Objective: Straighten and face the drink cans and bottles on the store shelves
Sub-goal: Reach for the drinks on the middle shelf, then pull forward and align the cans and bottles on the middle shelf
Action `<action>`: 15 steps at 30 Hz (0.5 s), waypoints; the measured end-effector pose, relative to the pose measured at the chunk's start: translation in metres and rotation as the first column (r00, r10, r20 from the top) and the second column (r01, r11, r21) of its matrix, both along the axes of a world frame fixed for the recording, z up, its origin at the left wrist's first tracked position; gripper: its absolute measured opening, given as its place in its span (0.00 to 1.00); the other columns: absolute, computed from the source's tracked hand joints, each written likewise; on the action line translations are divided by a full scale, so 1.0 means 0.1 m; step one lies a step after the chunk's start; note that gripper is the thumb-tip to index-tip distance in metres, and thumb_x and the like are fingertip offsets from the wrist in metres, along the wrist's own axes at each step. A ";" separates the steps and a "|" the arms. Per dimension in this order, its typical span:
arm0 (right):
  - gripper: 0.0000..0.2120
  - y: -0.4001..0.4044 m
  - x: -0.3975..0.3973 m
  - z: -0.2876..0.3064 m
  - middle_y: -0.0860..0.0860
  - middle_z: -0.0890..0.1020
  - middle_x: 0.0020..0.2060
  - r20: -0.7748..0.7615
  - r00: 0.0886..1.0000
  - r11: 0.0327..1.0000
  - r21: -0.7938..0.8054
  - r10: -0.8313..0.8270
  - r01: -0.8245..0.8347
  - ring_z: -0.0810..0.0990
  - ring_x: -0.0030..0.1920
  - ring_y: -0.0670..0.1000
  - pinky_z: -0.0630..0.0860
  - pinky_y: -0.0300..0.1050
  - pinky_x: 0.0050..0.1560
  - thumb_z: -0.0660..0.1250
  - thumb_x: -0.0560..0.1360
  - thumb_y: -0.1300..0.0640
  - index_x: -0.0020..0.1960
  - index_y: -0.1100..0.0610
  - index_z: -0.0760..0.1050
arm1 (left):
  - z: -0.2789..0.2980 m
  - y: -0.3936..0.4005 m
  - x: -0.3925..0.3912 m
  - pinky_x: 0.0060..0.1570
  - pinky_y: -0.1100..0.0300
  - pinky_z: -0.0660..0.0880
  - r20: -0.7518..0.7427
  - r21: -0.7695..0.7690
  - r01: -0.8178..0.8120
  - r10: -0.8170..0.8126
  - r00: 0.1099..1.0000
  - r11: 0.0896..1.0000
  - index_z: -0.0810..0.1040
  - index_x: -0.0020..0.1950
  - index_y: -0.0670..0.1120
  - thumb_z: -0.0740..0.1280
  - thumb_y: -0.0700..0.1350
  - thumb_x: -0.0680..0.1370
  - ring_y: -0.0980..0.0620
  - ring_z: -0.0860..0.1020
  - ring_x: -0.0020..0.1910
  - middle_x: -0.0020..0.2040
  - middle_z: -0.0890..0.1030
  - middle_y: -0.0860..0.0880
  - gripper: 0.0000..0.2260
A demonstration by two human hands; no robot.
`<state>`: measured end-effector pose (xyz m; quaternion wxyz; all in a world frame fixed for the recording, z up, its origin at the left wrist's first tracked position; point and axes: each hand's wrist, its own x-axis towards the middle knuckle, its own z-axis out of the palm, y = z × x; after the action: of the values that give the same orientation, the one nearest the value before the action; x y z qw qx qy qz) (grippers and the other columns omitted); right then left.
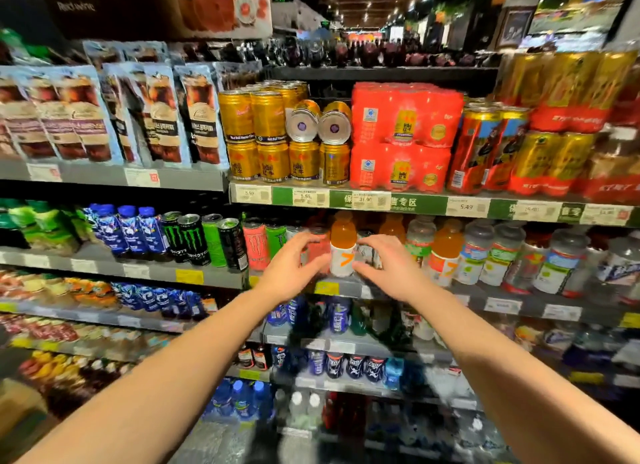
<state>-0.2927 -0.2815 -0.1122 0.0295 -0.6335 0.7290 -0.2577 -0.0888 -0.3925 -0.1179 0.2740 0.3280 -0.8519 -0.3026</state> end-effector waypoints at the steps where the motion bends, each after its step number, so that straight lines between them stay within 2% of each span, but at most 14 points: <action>1: 0.24 -0.06 0.09 -0.03 0.53 0.75 0.65 0.011 1.000 1.000 -0.002 0.003 -0.003 0.67 0.69 0.55 0.64 0.50 0.69 0.67 0.77 0.45 0.70 0.55 0.71 | -0.07 -0.04 0.10 0.64 0.61 0.66 -0.017 0.023 -0.017 0.018 1.000 1.000 0.74 0.68 0.49 0.68 0.54 0.79 0.53 0.72 0.67 0.67 0.74 0.50 0.19; 5: 0.24 -0.37 0.54 -0.14 0.55 0.77 0.63 0.066 0.998 0.999 -0.041 0.011 -0.008 0.70 0.67 0.55 0.62 0.44 0.66 0.71 0.76 0.49 0.67 0.58 0.73 | -0.30 -0.31 0.58 0.61 0.64 0.66 -0.086 0.099 -0.113 0.121 0.989 0.989 0.74 0.68 0.50 0.69 0.54 0.78 0.56 0.72 0.63 0.63 0.73 0.55 0.20; 9: 0.23 -0.71 1.02 -0.24 0.54 0.78 0.62 0.163 0.987 0.998 -0.055 -0.002 0.011 0.72 0.64 0.54 0.62 0.40 0.63 0.72 0.74 0.48 0.66 0.57 0.74 | -0.45 -0.61 1.10 0.48 0.78 0.65 -0.138 0.150 -0.176 0.197 0.971 0.973 0.75 0.66 0.51 0.70 0.52 0.78 0.57 0.72 0.61 0.62 0.74 0.54 0.17; 11: 0.23 -0.87 1.26 -0.29 0.53 0.78 0.61 0.215 0.976 0.998 -0.062 -0.015 0.029 0.72 0.64 0.52 0.62 0.37 0.60 0.72 0.74 0.47 0.66 0.54 0.74 | -0.49 -0.76 1.35 0.48 0.74 0.68 -0.162 0.173 -0.198 0.226 0.961 0.965 0.75 0.66 0.50 0.70 0.51 0.78 0.57 0.71 0.61 0.63 0.74 0.53 0.17; 15: 0.24 -1.13 1.66 -0.43 0.52 0.75 0.65 0.297 0.953 0.998 -0.021 -0.050 0.059 0.69 0.69 0.52 0.64 0.44 0.66 0.70 0.75 0.44 0.67 0.52 0.72 | -0.57 -1.02 1.72 0.47 0.70 0.69 -0.166 0.203 -0.229 0.264 0.950 0.952 0.74 0.67 0.51 0.69 0.53 0.79 0.59 0.71 0.59 0.63 0.71 0.54 0.18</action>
<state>-0.1270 -0.3945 -0.1557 0.1219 -0.5676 0.7296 -0.3615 0.0834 -0.4943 -0.1749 0.3594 0.4249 -0.7428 -0.3723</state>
